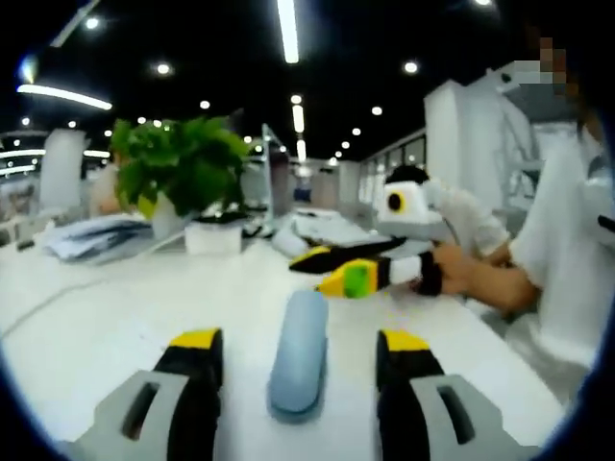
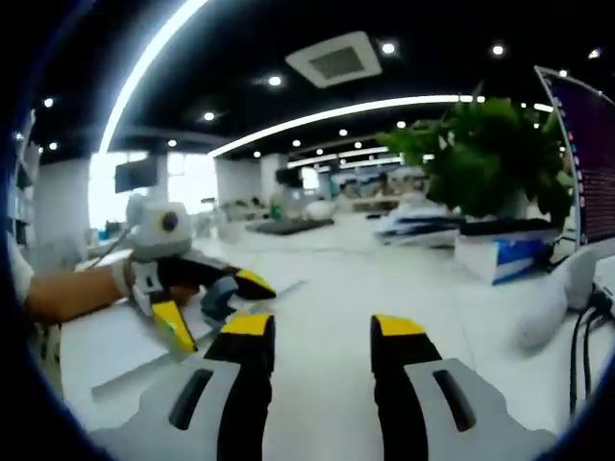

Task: Pick up the paper insert the paper into the punch align the paper edges press the punch to punch holes

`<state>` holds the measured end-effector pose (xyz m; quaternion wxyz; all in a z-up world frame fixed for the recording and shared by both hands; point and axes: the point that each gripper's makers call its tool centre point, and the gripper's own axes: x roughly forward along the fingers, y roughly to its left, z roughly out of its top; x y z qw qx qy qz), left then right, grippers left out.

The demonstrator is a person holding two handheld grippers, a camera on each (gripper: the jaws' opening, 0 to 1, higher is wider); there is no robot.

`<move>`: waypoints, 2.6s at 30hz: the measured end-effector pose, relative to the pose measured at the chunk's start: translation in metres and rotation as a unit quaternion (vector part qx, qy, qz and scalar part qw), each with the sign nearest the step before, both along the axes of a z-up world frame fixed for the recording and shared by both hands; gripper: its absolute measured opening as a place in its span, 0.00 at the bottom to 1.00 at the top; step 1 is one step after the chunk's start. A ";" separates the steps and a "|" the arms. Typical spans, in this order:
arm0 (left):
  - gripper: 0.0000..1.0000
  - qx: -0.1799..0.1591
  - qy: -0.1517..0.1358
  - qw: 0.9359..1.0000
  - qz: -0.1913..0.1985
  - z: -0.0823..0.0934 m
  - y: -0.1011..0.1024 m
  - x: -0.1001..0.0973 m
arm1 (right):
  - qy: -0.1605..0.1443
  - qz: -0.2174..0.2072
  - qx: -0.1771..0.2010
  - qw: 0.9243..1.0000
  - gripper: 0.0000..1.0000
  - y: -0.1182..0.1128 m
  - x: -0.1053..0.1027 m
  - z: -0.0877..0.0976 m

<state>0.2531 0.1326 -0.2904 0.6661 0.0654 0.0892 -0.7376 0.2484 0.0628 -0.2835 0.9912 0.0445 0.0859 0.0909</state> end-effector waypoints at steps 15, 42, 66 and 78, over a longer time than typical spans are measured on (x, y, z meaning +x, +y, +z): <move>0.50 0.010 -0.010 1.000 0.006 -0.003 0.000 0.006 | 0.051 -0.026 -0.061 0.996 0.46 0.025 0.021 -0.020; 0.27 0.003 -0.027 1.000 0.004 -0.004 -0.004 0.008 | 0.055 -0.017 -0.069 0.996 0.41 0.029 0.019 -0.022; 0.26 0.002 -0.026 1.000 0.006 -0.005 -0.004 0.006 | -0.055 0.052 -0.121 0.990 0.14 0.097 0.020 0.054; 0.26 0.003 -0.022 1.000 0.008 -0.005 -0.004 0.008 | -0.041 0.044 -0.100 0.993 0.05 0.104 0.033 0.041</move>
